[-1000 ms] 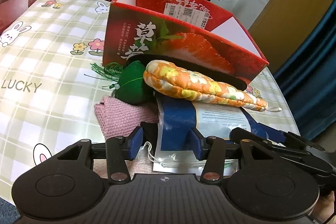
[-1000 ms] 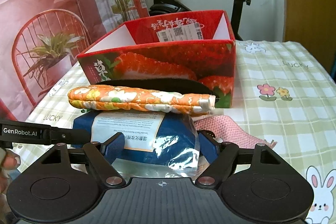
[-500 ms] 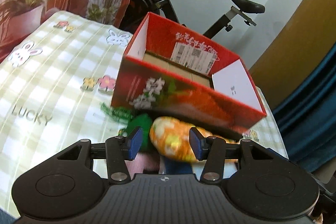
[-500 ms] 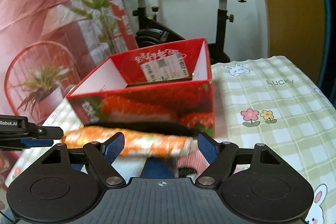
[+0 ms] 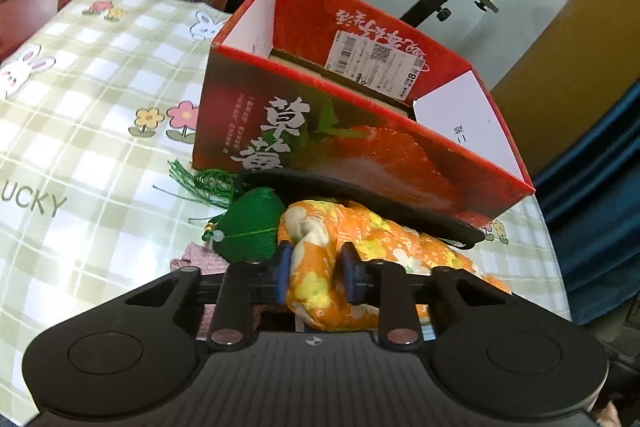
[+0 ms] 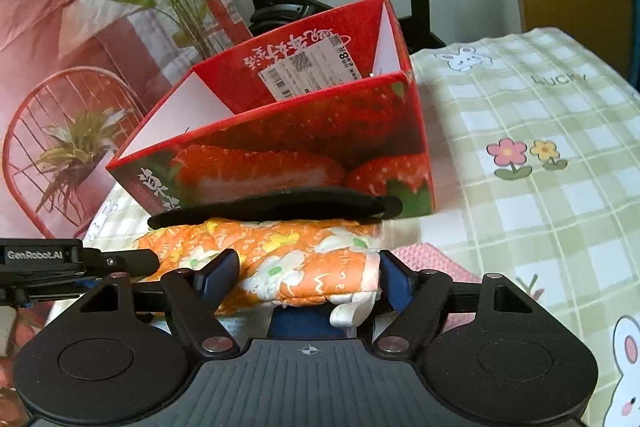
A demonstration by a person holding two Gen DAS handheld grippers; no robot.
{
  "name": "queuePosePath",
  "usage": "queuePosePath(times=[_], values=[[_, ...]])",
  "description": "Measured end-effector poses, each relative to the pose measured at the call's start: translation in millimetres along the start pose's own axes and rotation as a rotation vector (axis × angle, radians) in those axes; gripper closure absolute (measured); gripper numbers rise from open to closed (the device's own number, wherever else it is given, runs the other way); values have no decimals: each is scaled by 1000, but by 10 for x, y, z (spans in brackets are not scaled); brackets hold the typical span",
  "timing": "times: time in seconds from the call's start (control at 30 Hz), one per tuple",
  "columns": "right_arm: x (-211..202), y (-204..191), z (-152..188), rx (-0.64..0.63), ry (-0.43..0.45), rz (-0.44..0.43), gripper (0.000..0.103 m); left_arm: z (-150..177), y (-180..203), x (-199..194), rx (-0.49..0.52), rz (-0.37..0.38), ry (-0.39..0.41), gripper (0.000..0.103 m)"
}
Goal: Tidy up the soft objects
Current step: 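Grasp the orange floral oven mitt with the left gripper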
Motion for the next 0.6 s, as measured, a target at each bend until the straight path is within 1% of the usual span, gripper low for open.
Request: queuePosePath(times=[0.07,0.1,0.17,0.27,0.33,0.5,0.6], values=[[-31,-26,15,-16,9,-8,48,30,49,-33,35,-5,17,84],[-63,-46,10,-34,17,-9,51,50,53,-77,54,-4,23,85],[-120,-108,-12,-72,35,-6,63,47,84,-120,72,6,27,86],[-195,-163,-50,-89,53,-14,67,42,100,-194,71,18,42,87],[-256,-192,-73,-92,68,-25,68,38,94,-264,68,27,57,87],[-438,-280,-92,-106,92,-54,68,76,81,-475,69,46,93,87],[-510,-332,-66,-110,90,-76,68,131,37,-563,66,51,103,87]])
Point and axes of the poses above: each gripper's, at about its wrist camera, not at the fingertips, and x roughly the way its jaws point, y to its right, z to its underside, the point moved 3 cm from there along x, roughly the way its jaws point, and after that the axes turned 11 degrees about -x, right-handed, at the moved point
